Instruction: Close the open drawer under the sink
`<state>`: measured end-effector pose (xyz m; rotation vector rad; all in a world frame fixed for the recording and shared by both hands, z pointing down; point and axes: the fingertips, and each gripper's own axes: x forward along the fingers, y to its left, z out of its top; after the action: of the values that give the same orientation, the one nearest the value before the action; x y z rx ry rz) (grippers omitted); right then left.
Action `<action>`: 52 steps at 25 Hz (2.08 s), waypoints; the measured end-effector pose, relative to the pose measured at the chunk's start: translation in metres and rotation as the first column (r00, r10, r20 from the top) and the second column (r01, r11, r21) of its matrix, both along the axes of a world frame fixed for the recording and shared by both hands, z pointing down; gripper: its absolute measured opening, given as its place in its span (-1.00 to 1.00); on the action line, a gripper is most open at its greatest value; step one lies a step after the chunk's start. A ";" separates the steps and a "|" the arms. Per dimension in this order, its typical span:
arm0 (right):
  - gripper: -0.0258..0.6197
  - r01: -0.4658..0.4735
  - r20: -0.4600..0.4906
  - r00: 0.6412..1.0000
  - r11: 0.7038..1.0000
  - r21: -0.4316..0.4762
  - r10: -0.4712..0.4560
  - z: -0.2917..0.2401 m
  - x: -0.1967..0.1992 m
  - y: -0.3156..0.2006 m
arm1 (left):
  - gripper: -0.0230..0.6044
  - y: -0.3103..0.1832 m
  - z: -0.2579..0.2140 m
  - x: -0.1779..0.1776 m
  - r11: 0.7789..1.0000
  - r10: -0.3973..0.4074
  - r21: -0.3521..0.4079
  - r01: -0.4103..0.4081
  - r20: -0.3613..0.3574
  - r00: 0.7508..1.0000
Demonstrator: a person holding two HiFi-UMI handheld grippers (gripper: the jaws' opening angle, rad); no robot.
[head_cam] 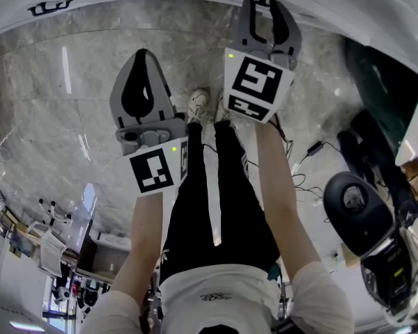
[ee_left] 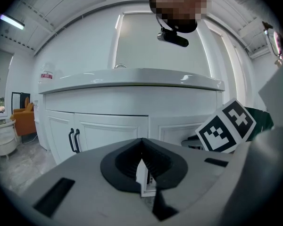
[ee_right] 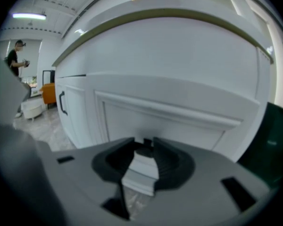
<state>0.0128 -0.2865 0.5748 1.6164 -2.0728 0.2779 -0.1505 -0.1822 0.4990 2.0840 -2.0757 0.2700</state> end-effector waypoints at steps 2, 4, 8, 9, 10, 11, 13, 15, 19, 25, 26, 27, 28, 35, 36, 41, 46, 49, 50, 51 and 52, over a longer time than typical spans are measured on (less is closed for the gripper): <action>-0.48 0.009 -0.002 1.000 1.000 -0.003 -0.009 0.000 -0.001 0.000 | -0.86 -0.001 0.000 0.002 1.000 0.006 0.005 -0.006 -0.001 1.000; -0.48 0.010 -0.001 1.000 1.000 -0.002 -0.010 0.001 -0.002 -0.001 | -0.86 -0.002 -0.002 0.004 1.000 0.008 0.014 -0.008 -0.005 1.000; -0.48 0.008 0.001 1.000 1.000 -0.001 -0.008 0.000 -0.001 -0.003 | -0.86 0.001 -0.002 0.009 1.000 0.013 0.012 -0.013 -0.012 1.000; -0.48 0.008 0.001 1.000 1.000 0.000 -0.008 0.000 0.000 -0.003 | -0.86 0.003 -0.002 0.010 1.000 0.014 0.009 -0.014 -0.012 1.000; -0.48 0.007 0.002 1.000 1.000 0.000 -0.007 0.000 0.000 -0.003 | -0.86 0.005 -0.002 0.010 1.000 0.013 0.007 -0.013 -0.010 1.000; -0.48 0.006 0.003 1.000 1.000 0.000 -0.006 0.000 0.000 -0.002 | -0.86 0.007 -0.001 0.009 1.000 0.010 0.005 -0.010 -0.010 1.000; -0.48 0.002 0.007 1.000 1.000 -0.001 -0.002 0.001 -0.001 -0.002 | -0.86 0.011 0.001 0.005 1.000 0.001 0.001 -0.001 -0.012 1.000; -0.48 -0.003 0.012 1.000 1.000 -0.002 0.003 0.002 -0.001 -0.001 | -0.86 0.015 0.001 0.001 1.000 -0.009 0.003 0.009 -0.016 1.000; -0.48 -0.014 0.031 0.999 1.000 -0.002 0.014 0.003 -0.001 0.000 | -0.86 0.019 -0.001 -0.002 1.000 -0.005 0.008 0.005 -0.007 1.000; -0.35 -0.075 0.100 0.992 0.997 -0.010 0.076 0.013 0.005 0.007 | -0.86 0.025 -0.001 -0.003 1.000 0.000 0.007 0.000 -0.006 1.000; -0.34 -0.075 0.101 0.992 0.997 -0.018 0.076 0.017 0.005 0.011 | -0.86 0.028 -0.001 -0.003 1.000 -0.002 0.007 0.002 -0.008 1.000; -0.32 -0.073 0.102 0.992 0.997 -0.023 0.075 0.019 0.005 0.016 | -0.86 0.030 -0.001 -0.003 1.000 -0.003 0.007 0.003 -0.007 1.000; -0.32 -0.070 0.102 0.992 0.997 -0.026 0.072 0.020 0.005 0.021 | -0.86 0.034 -0.001 -0.003 1.000 -0.002 0.007 0.002 -0.007 1.000; -0.32 -0.077 0.091 0.993 0.997 0.013 0.076 -0.013 0.009 0.045 | -0.86 0.046 -0.030 0.003 0.998 0.025 0.054 -0.024 -0.010 1.000; -0.32 -0.082 0.093 0.992 0.997 0.013 0.080 -0.024 0.011 0.051 | -0.86 0.051 -0.041 0.005 0.998 0.025 0.062 -0.024 -0.018 1.000; -0.32 -0.102 0.121 0.988 0.995 0.017 0.100 -0.109 0.022 0.086 | -0.86 0.070 -0.119 0.013 0.996 0.037 0.084 -0.034 -0.033 0.999; -0.33 -0.141 0.196 0.974 0.980 0.138 0.113 -0.231 0.037 0.071 | -0.86 0.049 -0.224 0.026 0.972 0.063 0.230 -0.048 -0.057 0.996; -0.35 -0.144 0.198 0.973 0.980 0.134 0.116 -0.284 0.044 0.092 | -0.86 0.048 -0.284 0.039 0.960 0.084 0.274 -0.053 -0.103 0.991; -0.38 -0.148 0.200 0.973 0.978 0.145 0.118 -0.303 0.048 0.095 | -0.86 0.045 -0.304 0.043 0.955 0.087 0.293 -0.044 -0.135 0.987; -0.40 -0.154 0.212 0.970 0.974 0.163 0.118 -0.325 0.052 0.095 | -0.86 0.041 -0.324 0.045 0.949 0.090 0.314 -0.035 -0.163 0.983; -0.43 -0.162 0.232 0.966 0.970 0.183 0.118 -0.348 0.054 0.095 | -0.86 0.038 -0.342 0.045 0.943 0.092 0.333 -0.027 -0.181 0.979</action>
<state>0.0664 -0.1917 0.2267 1.9356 -2.2119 0.3178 -0.1051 -0.1442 0.1567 2.2499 -2.0553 -0.2849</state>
